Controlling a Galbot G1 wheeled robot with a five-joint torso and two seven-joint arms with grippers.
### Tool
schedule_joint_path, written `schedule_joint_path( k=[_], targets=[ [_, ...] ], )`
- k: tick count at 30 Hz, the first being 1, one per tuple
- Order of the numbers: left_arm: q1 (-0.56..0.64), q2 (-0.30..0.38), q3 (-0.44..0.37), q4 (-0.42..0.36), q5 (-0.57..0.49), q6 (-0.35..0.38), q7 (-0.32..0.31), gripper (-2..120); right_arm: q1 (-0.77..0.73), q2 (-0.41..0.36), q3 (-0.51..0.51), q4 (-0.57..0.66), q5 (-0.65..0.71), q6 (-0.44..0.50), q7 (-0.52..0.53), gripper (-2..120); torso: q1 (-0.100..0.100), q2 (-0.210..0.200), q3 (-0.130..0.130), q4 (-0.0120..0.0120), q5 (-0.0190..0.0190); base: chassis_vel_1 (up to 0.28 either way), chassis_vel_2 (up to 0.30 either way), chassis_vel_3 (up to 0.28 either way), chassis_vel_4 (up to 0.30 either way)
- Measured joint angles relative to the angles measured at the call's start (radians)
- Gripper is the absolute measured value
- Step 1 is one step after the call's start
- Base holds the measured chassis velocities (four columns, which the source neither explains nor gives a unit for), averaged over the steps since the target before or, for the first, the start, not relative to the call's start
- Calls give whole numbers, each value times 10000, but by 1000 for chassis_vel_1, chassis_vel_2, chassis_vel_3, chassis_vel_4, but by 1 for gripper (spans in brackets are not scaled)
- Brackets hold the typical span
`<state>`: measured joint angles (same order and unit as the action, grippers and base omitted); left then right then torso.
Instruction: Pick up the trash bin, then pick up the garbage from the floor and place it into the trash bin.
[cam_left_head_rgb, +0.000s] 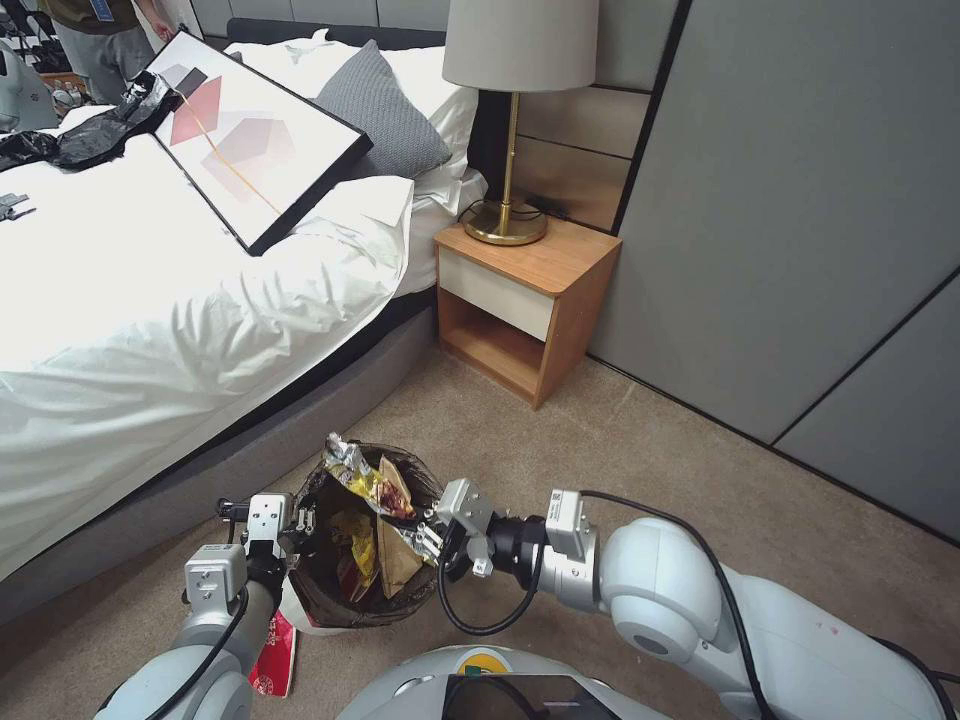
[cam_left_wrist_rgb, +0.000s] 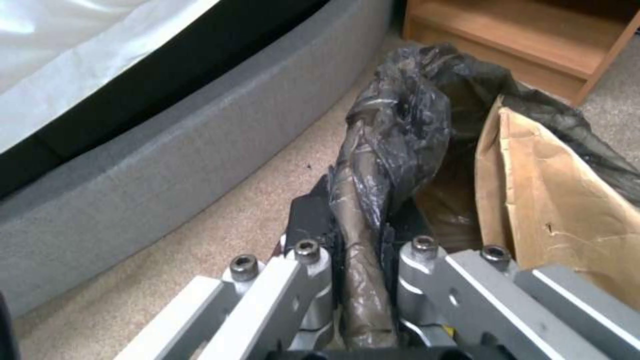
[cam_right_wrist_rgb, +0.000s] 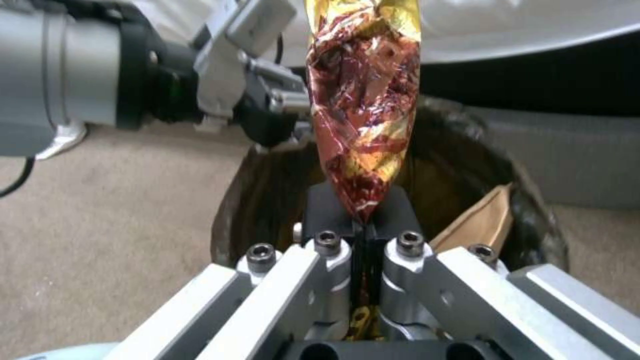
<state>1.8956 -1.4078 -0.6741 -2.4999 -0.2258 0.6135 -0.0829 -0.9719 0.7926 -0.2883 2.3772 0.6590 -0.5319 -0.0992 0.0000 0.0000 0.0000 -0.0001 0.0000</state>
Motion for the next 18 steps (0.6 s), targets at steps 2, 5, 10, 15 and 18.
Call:
schedule_joint_path(
  k=[2,5,10,15,18],
  targets=[
    [-17,-2,14,0,-2,2,3,7,-18,76,-140,-58,-47,-135,173,6,0,0,0,1,1,0,0,0,0],
    [-29,12,13,0,-11,5,5,7,-45,125,-332,-90,25,-198,482,17,0,0,0,1,0,0,0,0,0],
    [-43,22,9,0,-23,7,10,7,-72,235,-589,-187,103,-247,812,34,0,0,0,1,0,0,0,0,0],
    [-47,30,9,0,-29,12,14,7,-69,321,-649,-253,198,-272,979,52,0,0,0,1,0,0,0,0,0],
    [-56,27,16,0,-36,12,18,7,-72,376,-662,-251,641,-311,1394,61,0,0,0,1,0,0,0,0,0]
  ],
)
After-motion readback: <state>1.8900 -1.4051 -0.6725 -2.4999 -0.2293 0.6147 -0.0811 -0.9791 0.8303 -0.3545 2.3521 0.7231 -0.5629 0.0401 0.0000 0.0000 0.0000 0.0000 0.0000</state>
